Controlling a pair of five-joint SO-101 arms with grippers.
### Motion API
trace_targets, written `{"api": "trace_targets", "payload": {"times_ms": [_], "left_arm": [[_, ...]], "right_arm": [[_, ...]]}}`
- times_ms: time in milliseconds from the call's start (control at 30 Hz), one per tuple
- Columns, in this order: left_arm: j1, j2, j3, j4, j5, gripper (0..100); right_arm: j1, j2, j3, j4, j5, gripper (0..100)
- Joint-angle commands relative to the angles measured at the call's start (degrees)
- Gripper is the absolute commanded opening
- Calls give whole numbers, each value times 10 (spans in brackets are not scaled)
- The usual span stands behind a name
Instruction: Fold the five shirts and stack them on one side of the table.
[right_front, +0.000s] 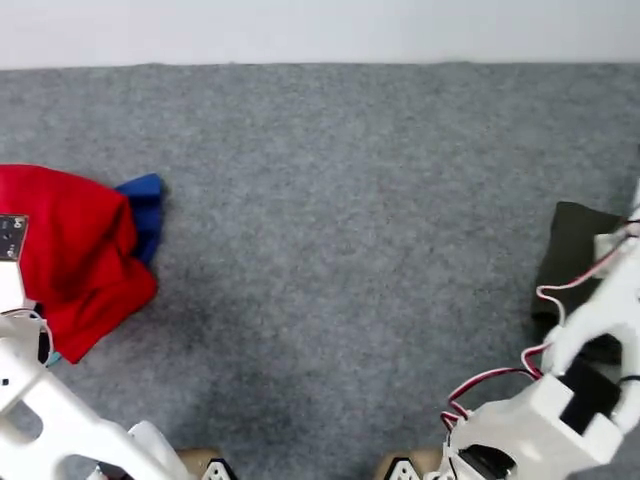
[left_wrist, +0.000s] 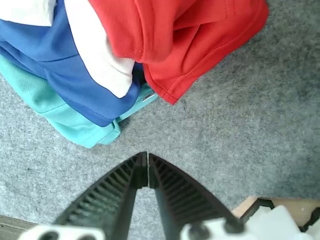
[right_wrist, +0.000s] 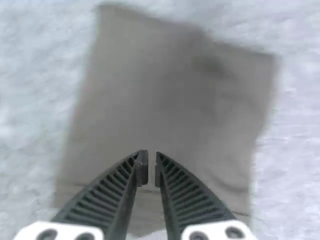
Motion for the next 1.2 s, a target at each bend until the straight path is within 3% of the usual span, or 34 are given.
{"api": "trace_targets", "payload": {"times_ms": [0,400,1033,1167], "left_arm": [[-2,-14,-3,12,-2,16],[-2,-14,-3,20,0,16],[0,-15,-7,28,1,19],[14,-10,-39,23,-1,90]], "right_arm": [[-30,5,16,11,-7,11],[-40,100,37,73,-6,9],[-57,-233,28,366,-7,9],[-56,-263,69,393,-12,9]]}}
